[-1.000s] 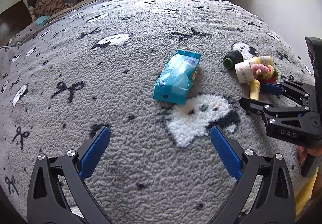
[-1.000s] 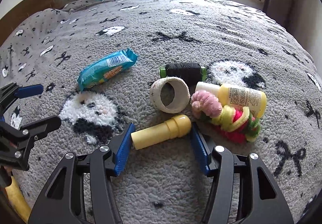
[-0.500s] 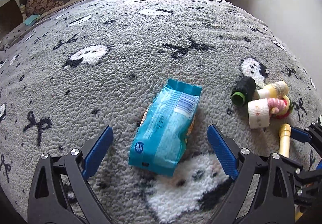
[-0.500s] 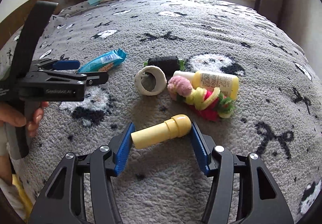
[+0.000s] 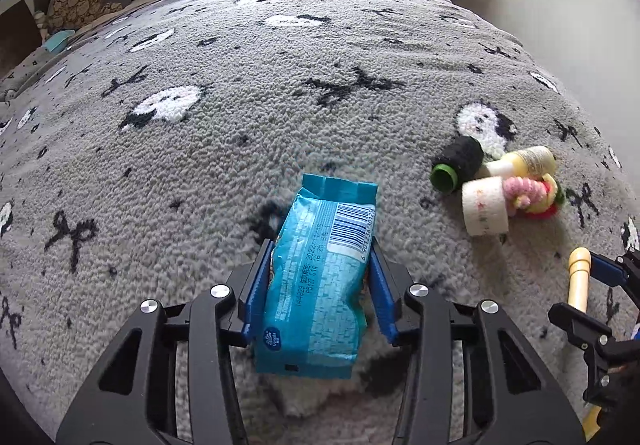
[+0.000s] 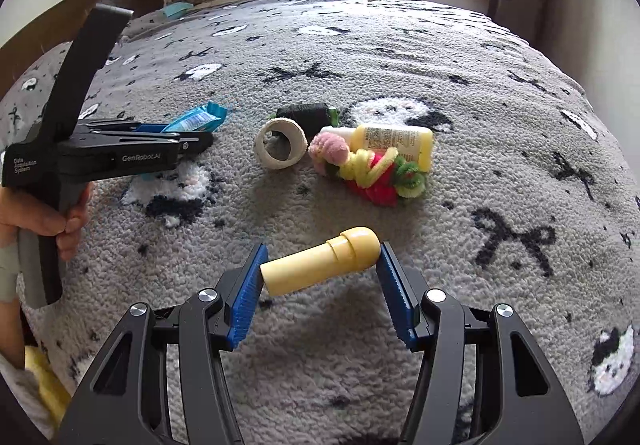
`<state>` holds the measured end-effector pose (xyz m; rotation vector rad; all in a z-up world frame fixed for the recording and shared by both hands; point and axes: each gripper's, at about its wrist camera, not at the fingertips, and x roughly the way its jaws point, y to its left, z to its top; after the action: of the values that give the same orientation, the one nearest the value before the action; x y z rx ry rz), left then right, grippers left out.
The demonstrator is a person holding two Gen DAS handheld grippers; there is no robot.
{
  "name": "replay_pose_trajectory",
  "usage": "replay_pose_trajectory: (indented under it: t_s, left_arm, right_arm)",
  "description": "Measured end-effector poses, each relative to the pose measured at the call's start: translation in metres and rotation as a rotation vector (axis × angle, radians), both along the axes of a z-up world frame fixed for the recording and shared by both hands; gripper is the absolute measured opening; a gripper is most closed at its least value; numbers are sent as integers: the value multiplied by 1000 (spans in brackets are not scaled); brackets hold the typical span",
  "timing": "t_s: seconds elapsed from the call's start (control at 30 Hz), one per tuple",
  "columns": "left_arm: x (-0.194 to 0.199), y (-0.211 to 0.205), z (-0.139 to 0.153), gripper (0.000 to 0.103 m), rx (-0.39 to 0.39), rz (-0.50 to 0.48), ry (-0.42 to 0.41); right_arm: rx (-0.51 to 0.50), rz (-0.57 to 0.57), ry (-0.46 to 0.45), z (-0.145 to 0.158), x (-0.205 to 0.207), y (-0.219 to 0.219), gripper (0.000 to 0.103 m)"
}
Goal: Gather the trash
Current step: 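Carry the blue packet and yellow tube down to the bin with both tools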
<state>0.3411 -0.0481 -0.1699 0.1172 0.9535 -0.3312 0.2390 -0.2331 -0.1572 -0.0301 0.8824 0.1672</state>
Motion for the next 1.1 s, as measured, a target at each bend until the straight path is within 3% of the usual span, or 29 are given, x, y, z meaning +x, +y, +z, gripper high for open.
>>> replay_pose_trajectory:
  t_s: [0.63, 0.83, 1.1]
  left_arm:
    - [-189, -9, 70, 39, -36, -49, -147]
    - [-240, -5, 71, 39, -52, -50, -156]
    - [-296, 6, 46, 39, -58, -32, -127]
  right_arm:
    - [14, -47, -84, 39, -131, -19, 57]
    - [9, -51, -89, 41, -169, -18, 57]
    - [19, -50, -74, 31, -214, -18, 57]
